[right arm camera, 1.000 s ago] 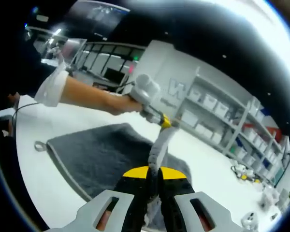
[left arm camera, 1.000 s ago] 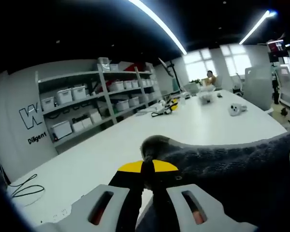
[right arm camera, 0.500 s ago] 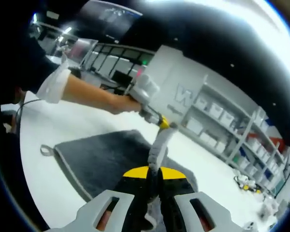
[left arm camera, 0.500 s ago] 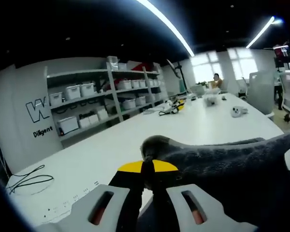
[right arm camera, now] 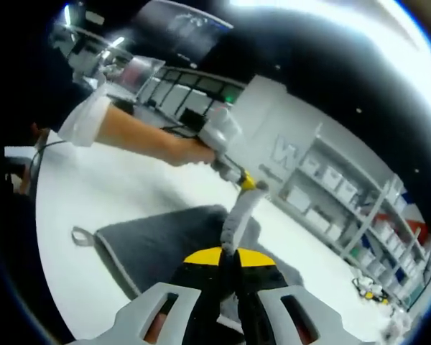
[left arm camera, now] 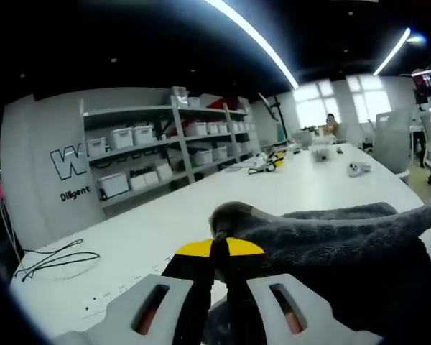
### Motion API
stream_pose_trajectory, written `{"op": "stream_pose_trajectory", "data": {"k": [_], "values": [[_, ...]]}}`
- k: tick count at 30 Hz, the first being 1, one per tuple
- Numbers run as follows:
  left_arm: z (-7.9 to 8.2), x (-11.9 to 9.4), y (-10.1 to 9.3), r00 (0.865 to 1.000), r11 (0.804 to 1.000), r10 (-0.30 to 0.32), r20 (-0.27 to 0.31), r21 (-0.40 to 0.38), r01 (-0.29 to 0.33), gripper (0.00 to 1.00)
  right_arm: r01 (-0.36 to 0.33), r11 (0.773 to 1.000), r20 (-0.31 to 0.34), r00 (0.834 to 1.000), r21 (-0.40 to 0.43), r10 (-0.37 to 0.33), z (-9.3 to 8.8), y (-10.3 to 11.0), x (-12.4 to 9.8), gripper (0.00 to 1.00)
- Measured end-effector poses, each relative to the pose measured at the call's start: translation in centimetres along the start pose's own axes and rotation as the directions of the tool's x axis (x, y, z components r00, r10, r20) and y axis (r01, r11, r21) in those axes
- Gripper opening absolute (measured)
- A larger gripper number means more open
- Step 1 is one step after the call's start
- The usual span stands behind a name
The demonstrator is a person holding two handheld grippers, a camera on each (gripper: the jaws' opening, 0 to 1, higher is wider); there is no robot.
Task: Open the folded towel by lifting each exposed corner and separating the folded layers until the towel lies flat within the target outline without major curled edges
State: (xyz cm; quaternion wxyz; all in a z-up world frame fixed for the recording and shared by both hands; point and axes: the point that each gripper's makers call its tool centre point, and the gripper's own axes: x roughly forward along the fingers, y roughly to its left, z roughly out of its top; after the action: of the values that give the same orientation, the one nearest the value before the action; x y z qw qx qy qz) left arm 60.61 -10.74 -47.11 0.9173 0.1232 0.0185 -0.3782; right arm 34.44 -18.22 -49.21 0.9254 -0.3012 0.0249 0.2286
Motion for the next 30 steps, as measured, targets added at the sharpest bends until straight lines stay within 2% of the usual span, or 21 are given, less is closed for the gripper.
{"op": "stream_pose_trajectory", "data": {"k": [7, 12, 23, 30], "values": [[-1.4, -2.1, 1.5, 1.000, 0.997, 0.005, -0.002, -0.074, -0.005, 0.04, -0.044, 0.999, 0.012, 0.999, -0.010, 0.045, 0.6, 1.9, 0.5, 0.01], [-1.9, -3.1, 2.3, 1.000, 0.993, -0.001, -0.002, -0.116, 0.001, 0.04, -0.042, 0.999, 0.031, 0.999, 0.010, 0.042, 1.2, 2.1, 0.4, 0.00], [-1.1, -5.4, 3.8, 1.000, 0.996, 0.018, 0.017, -0.093, -0.016, 0.04, -0.071, 0.997, 0.069, 0.995, 0.022, 0.069, 3.1, 4.0, 0.8, 0.00], [-1.3, -6.8, 5.2, 1.000, 0.995, 0.026, 0.006, -0.098, -0.026, 0.04, -0.098, 0.995, 0.083, 0.992, 0.026, 0.096, 4.7, 5.7, 1.8, 0.00]]}}
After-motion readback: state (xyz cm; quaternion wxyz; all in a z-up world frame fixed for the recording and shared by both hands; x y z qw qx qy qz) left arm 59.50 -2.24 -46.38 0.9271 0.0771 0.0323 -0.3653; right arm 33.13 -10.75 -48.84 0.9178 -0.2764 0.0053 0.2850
